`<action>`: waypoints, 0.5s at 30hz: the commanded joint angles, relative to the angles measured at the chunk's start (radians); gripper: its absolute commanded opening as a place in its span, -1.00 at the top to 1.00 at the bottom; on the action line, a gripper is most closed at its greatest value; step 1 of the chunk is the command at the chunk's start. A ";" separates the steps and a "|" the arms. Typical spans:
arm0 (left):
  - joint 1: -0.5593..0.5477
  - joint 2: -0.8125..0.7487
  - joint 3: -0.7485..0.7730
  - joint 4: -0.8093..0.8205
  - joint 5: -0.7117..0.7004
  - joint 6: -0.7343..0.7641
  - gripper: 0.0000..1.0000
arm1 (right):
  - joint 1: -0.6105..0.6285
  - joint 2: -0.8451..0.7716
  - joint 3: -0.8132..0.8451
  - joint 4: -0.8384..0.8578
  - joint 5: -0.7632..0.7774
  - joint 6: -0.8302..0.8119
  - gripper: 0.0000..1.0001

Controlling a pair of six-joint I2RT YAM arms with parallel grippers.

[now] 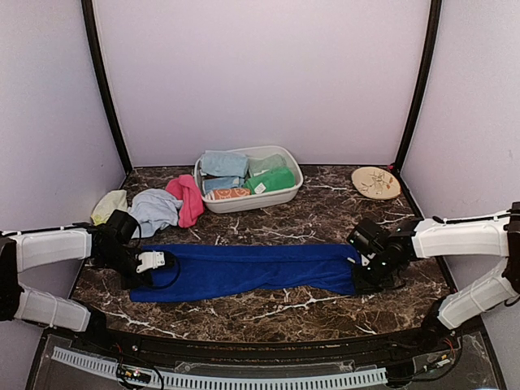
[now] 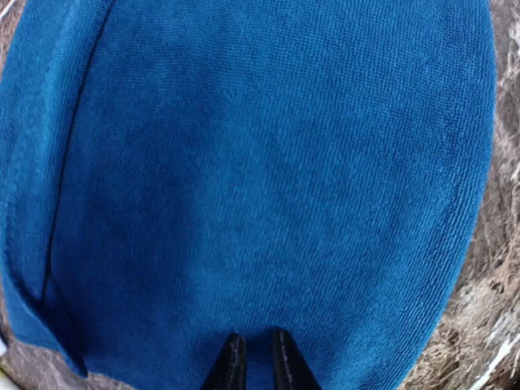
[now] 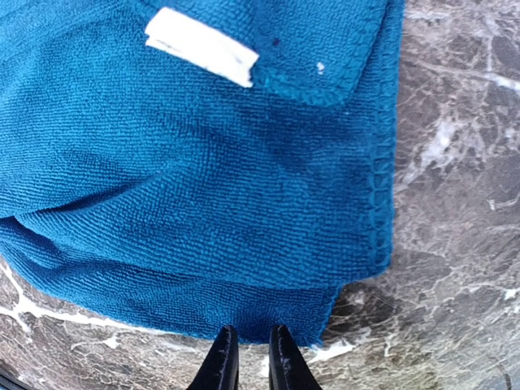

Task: Roll the towels
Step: Pick up the towel from the center of the board.

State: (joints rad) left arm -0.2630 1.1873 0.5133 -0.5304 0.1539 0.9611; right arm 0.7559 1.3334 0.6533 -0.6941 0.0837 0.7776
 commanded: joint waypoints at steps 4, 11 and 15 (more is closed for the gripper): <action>0.000 0.101 -0.056 0.118 -0.158 0.046 0.75 | -0.029 -0.047 0.026 -0.070 0.042 -0.003 0.60; 0.024 0.088 -0.111 0.177 -0.237 0.110 0.77 | -0.063 -0.046 -0.053 0.041 -0.034 0.015 0.48; 0.027 0.061 -0.105 0.150 -0.223 0.119 0.77 | -0.070 -0.041 -0.081 0.100 -0.077 0.026 0.49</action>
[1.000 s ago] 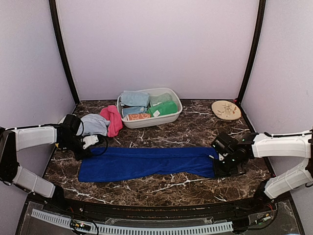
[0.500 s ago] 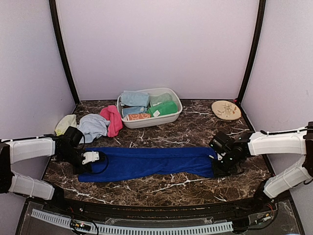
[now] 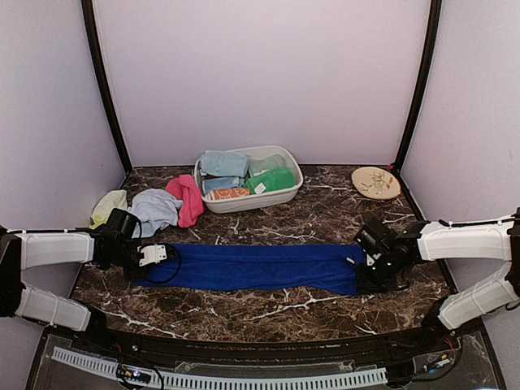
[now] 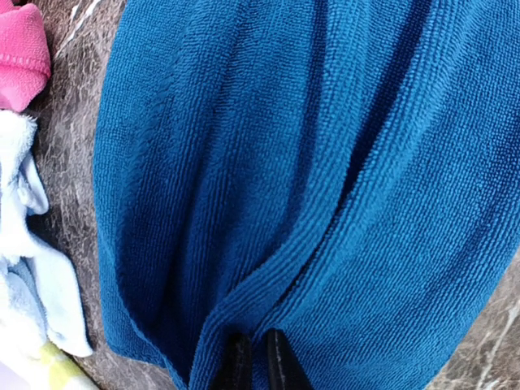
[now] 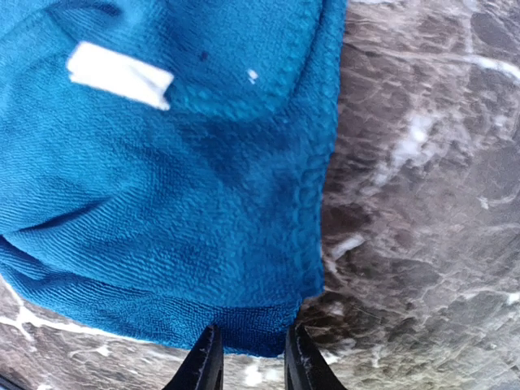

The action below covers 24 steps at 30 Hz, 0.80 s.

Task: Roll the towels
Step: Pick up the towel from the center of the board.

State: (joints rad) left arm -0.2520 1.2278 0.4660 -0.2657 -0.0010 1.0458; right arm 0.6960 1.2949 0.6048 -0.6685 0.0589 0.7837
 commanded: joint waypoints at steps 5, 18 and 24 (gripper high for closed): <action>0.018 0.013 -0.053 -0.135 -0.060 0.034 0.77 | -0.014 -0.014 -0.052 0.064 -0.048 0.026 0.68; 0.024 -0.043 -0.028 -0.264 0.008 0.068 0.74 | -0.028 -0.083 0.194 -0.398 0.107 -0.061 1.00; 0.025 -0.068 0.033 -0.383 0.068 0.072 0.73 | -0.029 -0.086 0.134 -0.406 0.064 -0.070 1.00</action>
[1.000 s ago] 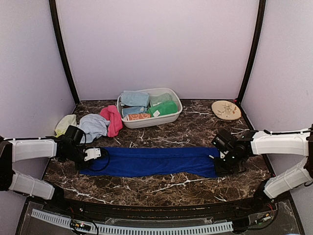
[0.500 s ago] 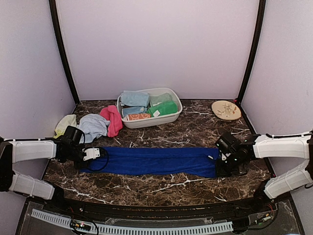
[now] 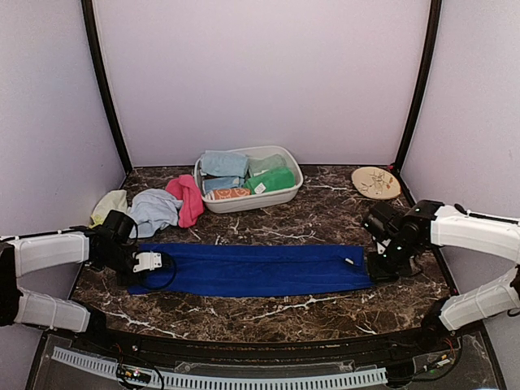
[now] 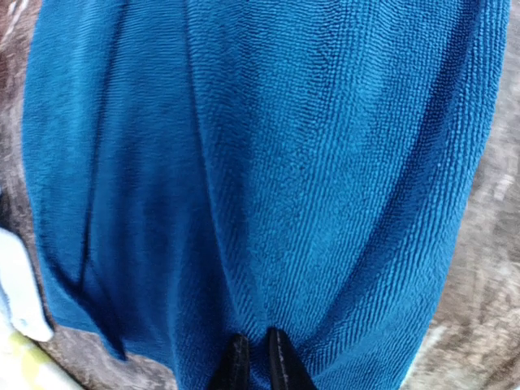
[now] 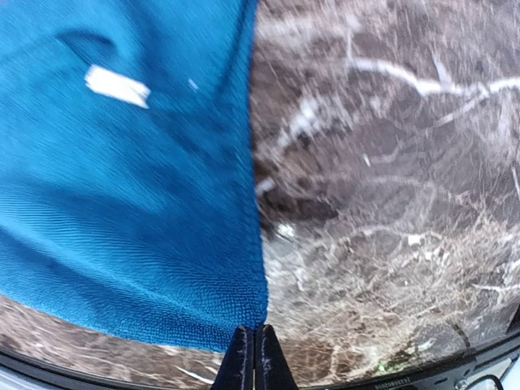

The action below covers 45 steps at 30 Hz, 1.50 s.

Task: Roll the towels
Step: Pick up the towel from the center of the board.

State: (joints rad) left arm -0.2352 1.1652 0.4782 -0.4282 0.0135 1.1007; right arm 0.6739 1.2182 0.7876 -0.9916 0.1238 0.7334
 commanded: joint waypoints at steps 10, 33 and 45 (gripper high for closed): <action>0.014 -0.003 0.128 -0.222 0.033 0.026 0.63 | -0.018 -0.007 0.062 -0.138 0.025 -0.051 1.00; -0.135 0.126 0.108 -0.414 0.099 0.044 1.00 | -0.169 0.074 0.147 -0.076 -0.003 -0.195 1.00; -0.162 0.045 0.192 -0.606 0.138 0.086 0.80 | -0.192 0.085 0.141 -0.051 -0.019 -0.213 1.00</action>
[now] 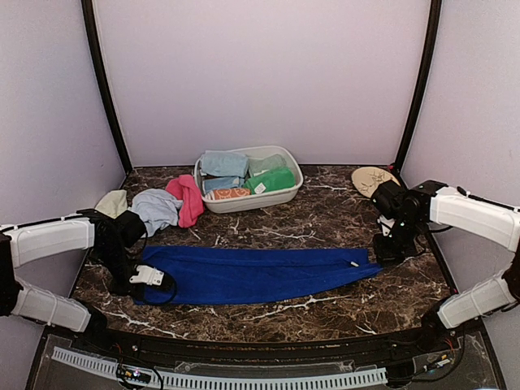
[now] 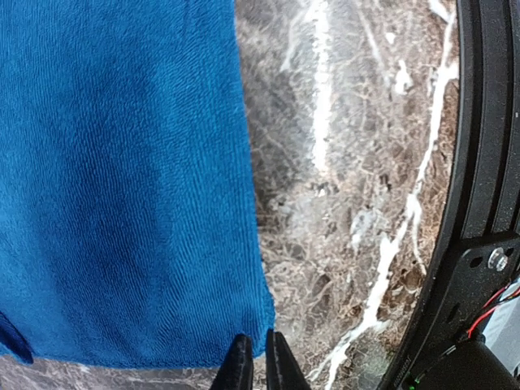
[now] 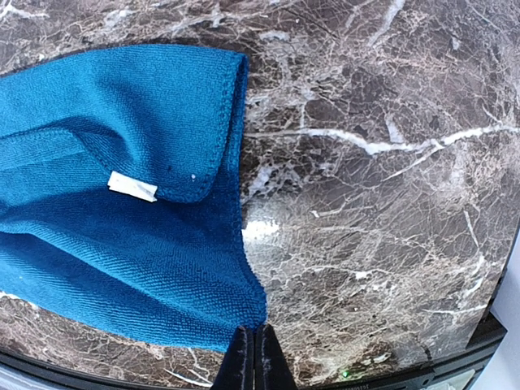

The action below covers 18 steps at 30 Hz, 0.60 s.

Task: Roll the towels
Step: Pick up the towel from the center of the board.

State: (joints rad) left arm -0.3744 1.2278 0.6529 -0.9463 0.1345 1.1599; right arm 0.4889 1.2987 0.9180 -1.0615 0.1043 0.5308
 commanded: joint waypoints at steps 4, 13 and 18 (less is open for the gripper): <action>-0.057 0.037 0.027 -0.096 0.024 0.040 0.90 | -0.008 0.008 0.020 0.016 0.001 -0.014 1.00; -0.075 0.174 -0.044 0.039 -0.086 0.040 0.99 | -0.009 0.001 0.020 0.015 0.011 -0.015 1.00; -0.074 0.119 -0.040 0.163 -0.106 0.023 1.00 | -0.014 0.003 0.028 0.013 0.013 -0.024 1.00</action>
State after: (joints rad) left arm -0.4473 1.3773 0.6407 -0.9474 0.0902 1.1854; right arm 0.4877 1.2999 0.9188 -1.0538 0.1047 0.5209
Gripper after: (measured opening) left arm 0.027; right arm 0.004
